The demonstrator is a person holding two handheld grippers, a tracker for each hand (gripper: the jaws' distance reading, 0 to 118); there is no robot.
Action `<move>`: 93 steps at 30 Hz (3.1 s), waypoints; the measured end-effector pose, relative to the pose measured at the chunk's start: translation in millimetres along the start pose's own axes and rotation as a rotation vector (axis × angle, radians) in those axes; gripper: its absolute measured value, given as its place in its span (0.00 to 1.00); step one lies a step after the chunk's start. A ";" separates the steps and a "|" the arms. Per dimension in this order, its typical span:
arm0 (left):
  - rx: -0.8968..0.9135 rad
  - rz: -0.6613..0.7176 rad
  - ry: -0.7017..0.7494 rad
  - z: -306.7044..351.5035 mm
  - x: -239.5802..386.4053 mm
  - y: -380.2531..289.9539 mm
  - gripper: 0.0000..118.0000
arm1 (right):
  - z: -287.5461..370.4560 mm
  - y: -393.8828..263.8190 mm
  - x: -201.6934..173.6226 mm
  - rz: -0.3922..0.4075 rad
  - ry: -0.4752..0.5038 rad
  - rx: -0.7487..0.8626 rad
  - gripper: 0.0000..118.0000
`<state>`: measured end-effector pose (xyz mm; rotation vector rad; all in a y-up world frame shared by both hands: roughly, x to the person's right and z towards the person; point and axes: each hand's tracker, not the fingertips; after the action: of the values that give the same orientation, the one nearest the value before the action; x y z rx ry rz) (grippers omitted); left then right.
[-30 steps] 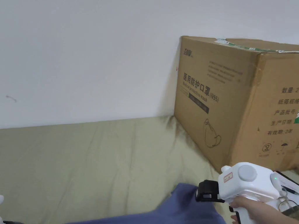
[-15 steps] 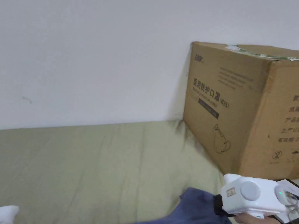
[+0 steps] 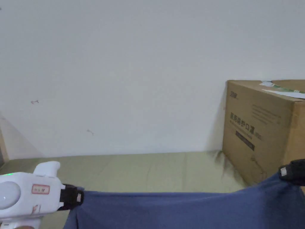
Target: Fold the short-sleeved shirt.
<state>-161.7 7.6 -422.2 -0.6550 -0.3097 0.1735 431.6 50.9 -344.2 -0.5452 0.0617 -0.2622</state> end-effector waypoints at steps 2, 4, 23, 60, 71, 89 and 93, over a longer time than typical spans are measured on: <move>0.057 -0.012 0.010 25.3 3.6 23.4 0.00 | 14.1 25.4 -16.2 0.016 0.007 0.040 0.03; 0.114 -0.017 0.037 45.9 8.1 46.1 0.00 | 25.9 53.4 -33.7 0.049 0.010 0.095 0.03; 0.414 -0.133 0.234 -23.6 14.2 241.0 0.00 | -81.8 277.9 -136.5 0.150 -0.132 0.434 0.03; -0.379 0.136 0.178 -20.2 -68.7 -286.8 0.00 | -29.2 -335.5 8.3 0.120 -0.146 -0.564 0.03; -0.512 0.013 0.217 3.6 -44.1 -312.2 0.02 | -15.4 -348.7 23.1 0.052 -0.203 -0.700 0.03; 0.213 0.154 0.091 139.7 -9.1 -264.2 0.05 | 87.4 -282.2 -57.0 -0.008 0.021 0.099 0.34; 0.217 0.079 0.140 145.6 -0.3 -264.1 0.00 | 89.9 -278.1 -82.6 0.037 -0.011 0.132 0.00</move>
<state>-194.7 -115.7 -149.0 -0.4614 -0.1278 0.2322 299.4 -110.9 -123.6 -0.4137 0.0429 -0.2258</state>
